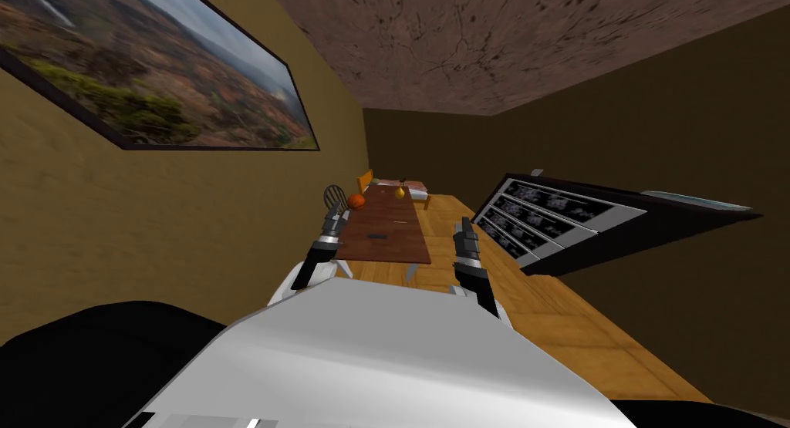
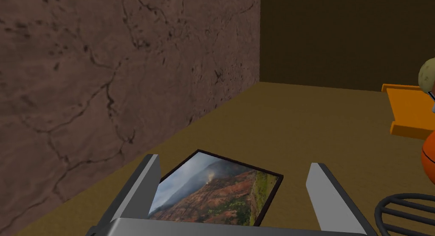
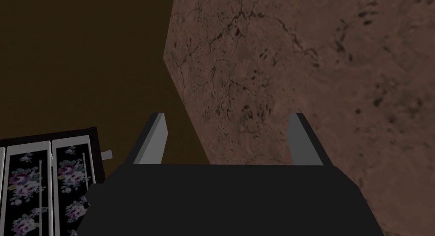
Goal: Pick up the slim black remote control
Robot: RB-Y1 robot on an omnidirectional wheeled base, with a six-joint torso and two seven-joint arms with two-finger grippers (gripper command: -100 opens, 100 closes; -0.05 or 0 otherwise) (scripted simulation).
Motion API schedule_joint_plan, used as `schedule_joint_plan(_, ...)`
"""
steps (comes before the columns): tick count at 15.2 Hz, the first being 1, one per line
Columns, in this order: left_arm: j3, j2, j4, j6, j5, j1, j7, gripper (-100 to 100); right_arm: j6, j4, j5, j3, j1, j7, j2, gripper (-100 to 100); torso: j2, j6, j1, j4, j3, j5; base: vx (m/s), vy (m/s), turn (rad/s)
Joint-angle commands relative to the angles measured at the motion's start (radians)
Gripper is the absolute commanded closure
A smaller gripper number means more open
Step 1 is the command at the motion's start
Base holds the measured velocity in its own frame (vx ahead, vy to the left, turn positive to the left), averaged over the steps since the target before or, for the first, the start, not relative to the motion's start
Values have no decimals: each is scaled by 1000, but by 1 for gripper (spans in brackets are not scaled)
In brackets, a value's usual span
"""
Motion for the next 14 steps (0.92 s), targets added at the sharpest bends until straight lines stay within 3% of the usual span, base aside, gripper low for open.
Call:
schedule_joint_plan(1,16,24,29,30,6,-10,-2,-100,0,0,0,0,0,0,0,0,0,0,0,0,0,0,-18,26,-151)
schedule_joint_plan(4,60,77,92,96,21,-39,-5,-100,0,0,0,0,0,0,0,0,0,0,0,0,0,0,-19,28,-232)
schedule_joint_plan(6,60,77,92,120,21,-39,-5,-100,0,0,0,0,0,0,0,0,0,0,1,0,0,0,-20,28,-102)
schedule_joint_plan(7,84,102,128,152,30,-55,-6,-100,0,0,0,0,0,0,0,0,0,-1,0,0,0,0,-18,21,-167)
schedule_joint_plan(9,84,102,128,169,30,-55,-6,-100,0,0,0,0,0,0,0,0,0,0,0,0,0,0,-17,22,-140)
schedule_joint_plan(10,108,126,166,199,39,-72,-7,-100,0,0,0,0,0,0,0,0,0,-1,0,0,0,0,-14,15,-204)
schedule_joint_plan(12,108,126,166,220,39,-72,-7,-100,0,0,0,0,0,0,0,0,0,0,0,0,0,0,-16,21,-126)
schedule_joint_plan(13,134,148,206,256,49,-89,-8,-100,0,0,0,0,0,0,0,0,0,-1,0,0,0,0,-18,19,-198)
schedule_joint_plan(14,134,148,206,273,49,-89,-8,-100,0,0,0,0,0,0,0,0,0,0,0,0,0,0,-22,26,-206)
